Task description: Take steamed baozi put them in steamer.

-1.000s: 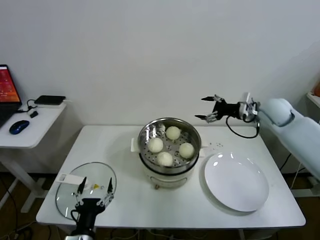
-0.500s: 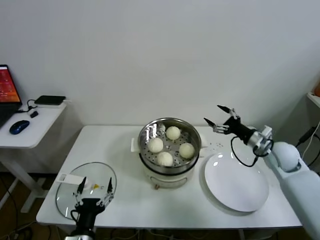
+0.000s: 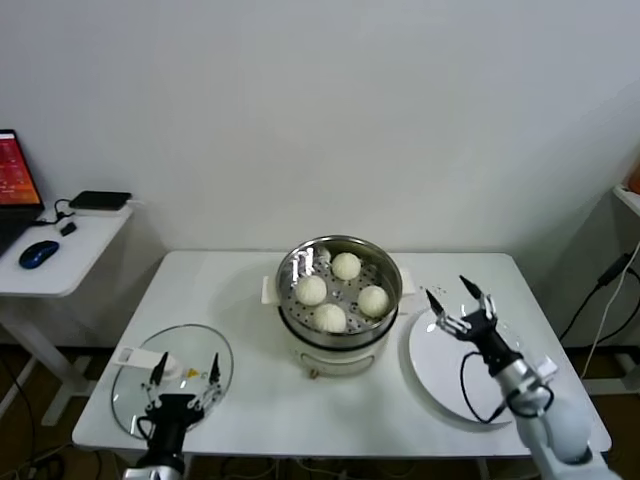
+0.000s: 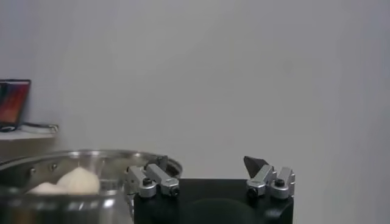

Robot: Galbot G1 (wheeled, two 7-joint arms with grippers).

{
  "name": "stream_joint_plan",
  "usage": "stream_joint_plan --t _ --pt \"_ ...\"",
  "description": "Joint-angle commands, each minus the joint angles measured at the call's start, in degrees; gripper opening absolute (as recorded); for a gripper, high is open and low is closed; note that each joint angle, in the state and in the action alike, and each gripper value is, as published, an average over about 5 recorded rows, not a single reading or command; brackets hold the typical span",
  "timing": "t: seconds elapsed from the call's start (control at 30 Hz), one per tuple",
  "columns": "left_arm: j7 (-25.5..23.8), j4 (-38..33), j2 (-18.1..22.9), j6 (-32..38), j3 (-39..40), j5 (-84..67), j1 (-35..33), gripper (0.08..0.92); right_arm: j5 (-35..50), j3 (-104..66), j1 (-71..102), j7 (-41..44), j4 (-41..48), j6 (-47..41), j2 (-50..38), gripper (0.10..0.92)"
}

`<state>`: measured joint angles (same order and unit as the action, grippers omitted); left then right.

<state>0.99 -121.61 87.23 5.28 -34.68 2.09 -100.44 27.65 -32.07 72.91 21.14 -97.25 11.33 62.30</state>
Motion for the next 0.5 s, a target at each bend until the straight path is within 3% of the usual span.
stream_joint_plan --t 0.03,0.5 --pt "-0.83 1.49 -0.12 0.67 -1.46 -0.35 0.84 0.823 0.02 -5.44 16.58 -2.45 -3.72 4.86 10.20 0.823" --pt "-2.54 1.61 -0.27 1.14 -2.84 -1.55 1.81 0.823 -1.24 -3.83 16.67 -2.39 -4.80 4.83 11.85 0.823"
